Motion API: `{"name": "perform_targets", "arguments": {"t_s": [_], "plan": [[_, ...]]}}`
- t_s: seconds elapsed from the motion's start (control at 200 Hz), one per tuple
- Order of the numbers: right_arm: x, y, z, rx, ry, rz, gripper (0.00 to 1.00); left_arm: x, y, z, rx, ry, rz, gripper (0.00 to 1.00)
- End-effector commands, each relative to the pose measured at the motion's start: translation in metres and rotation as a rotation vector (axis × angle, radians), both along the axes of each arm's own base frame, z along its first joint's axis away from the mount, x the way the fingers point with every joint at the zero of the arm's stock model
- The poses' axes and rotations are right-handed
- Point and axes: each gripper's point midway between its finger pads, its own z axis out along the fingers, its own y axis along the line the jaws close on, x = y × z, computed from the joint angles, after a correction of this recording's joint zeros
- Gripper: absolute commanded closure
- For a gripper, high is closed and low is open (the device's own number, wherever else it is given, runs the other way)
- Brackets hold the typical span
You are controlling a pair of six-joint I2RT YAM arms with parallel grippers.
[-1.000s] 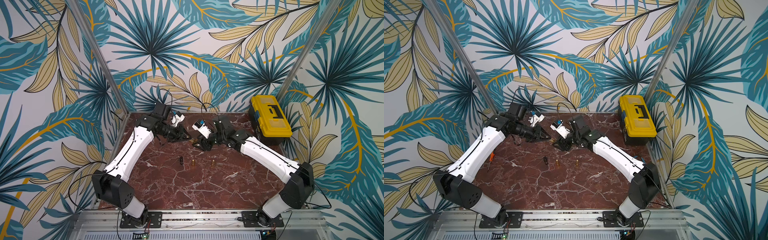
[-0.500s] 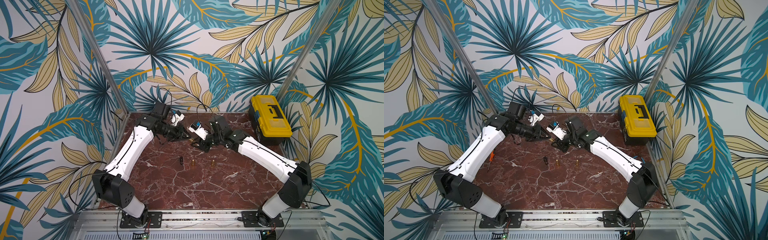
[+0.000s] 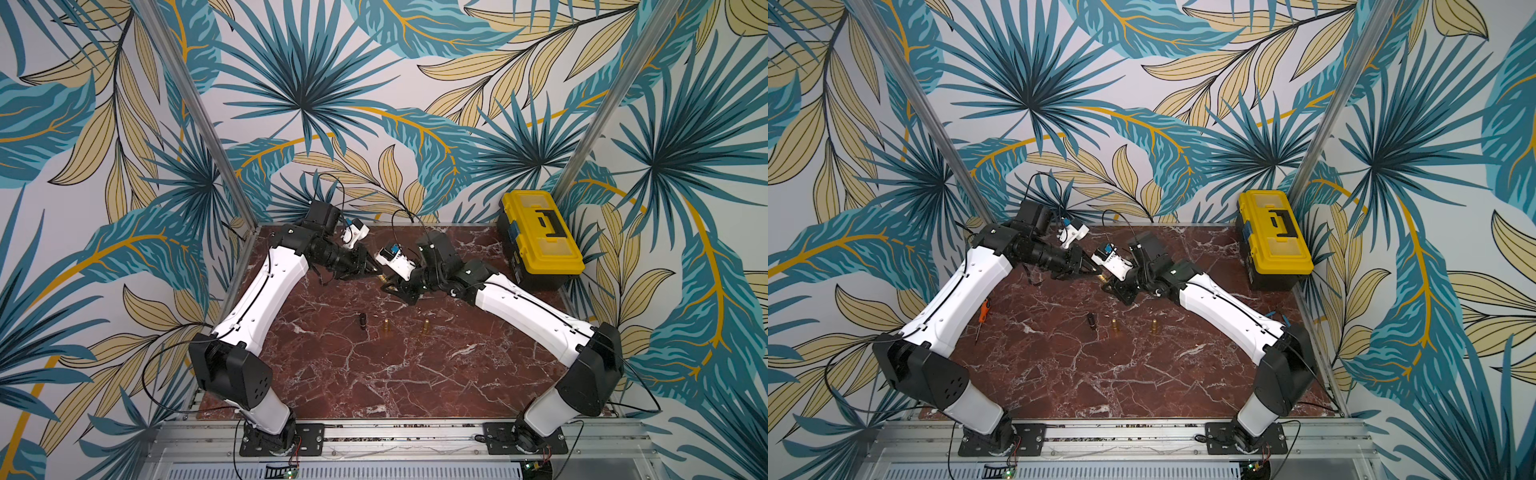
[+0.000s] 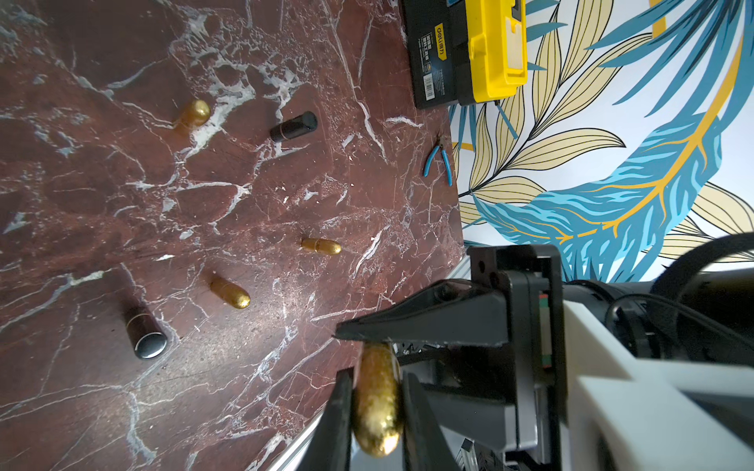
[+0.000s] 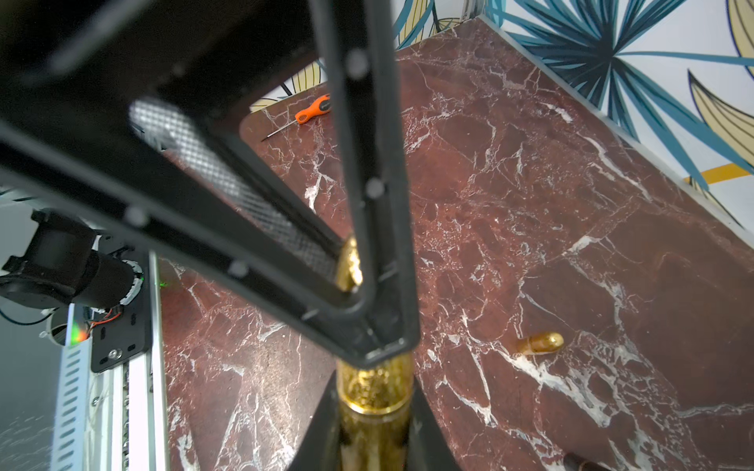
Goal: Open the lipstick cap
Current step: Open the cover of the lipstick, then place the cover at the center of the board.
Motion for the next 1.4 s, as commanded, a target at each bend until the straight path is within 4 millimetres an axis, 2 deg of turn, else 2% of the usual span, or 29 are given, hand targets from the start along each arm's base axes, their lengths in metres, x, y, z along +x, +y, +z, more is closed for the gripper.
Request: {"name": "perform_targets", "arguments": {"t_s": [0.0, 0.2, 0.34, 0.406, 0.506, 0.561, 0.636, 0.731, 0.861, 1.021, 1.157, 1.397], "plan": [[-0.005, -0.021, -0.023, -0.089, 0.035, -0.053, 1.0, 0.014, 0.017, 0.015, 0.0, -0.055, 0.028, 1.0], [-0.006, -0.03, -0.042, -0.128, 0.048, -0.084, 1.0, 0.031, 0.042, 0.03, -0.023, -0.093, 0.082, 1.0], [-0.003, -0.031, -0.04, -0.124, 0.033, -0.108, 1.0, 0.046, 0.059, 0.027, 0.031, -0.12, 0.136, 1.0], [0.0, -0.03, -0.034, -0.102, 0.019, -0.117, 1.0, 0.061, 0.074, 0.007, 0.153, -0.122, 0.199, 1.0], [0.003, -0.025, -0.016, -0.047, -0.001, -0.121, 1.0, 0.085, 0.107, -0.046, 0.497, -0.134, 0.294, 1.0], [0.003, -0.022, -0.006, -0.02, -0.01, -0.119, 1.0, 0.096, 0.117, -0.07, 0.658, -0.142, 0.303, 1.0], [0.005, -0.02, 0.005, 0.009, -0.028, -0.124, 1.0, 0.108, 0.123, -0.098, 0.725, -0.09, 0.323, 1.0], [0.007, -0.02, 0.008, 0.013, -0.047, -0.133, 1.0, 0.125, 0.126, -0.125, 0.792, -0.089, 0.328, 1.0], [0.008, -0.025, 0.008, -0.004, -0.059, -0.152, 1.0, 0.14, 0.124, -0.153, 0.8, -0.068, 0.305, 1.0], [0.008, -0.03, 0.001, -0.019, -0.059, -0.17, 1.0, 0.144, 0.126, -0.189, 0.812, -0.016, 0.288, 1.0], [0.009, -0.029, -0.005, -0.018, -0.05, -0.173, 1.0, 0.145, 0.138, -0.206, 0.871, -0.024, 0.314, 1.0], [0.011, -0.027, -0.008, -0.02, -0.047, -0.17, 1.0, 0.139, 0.141, -0.229, 0.853, -0.053, 0.341, 1.0]]}}
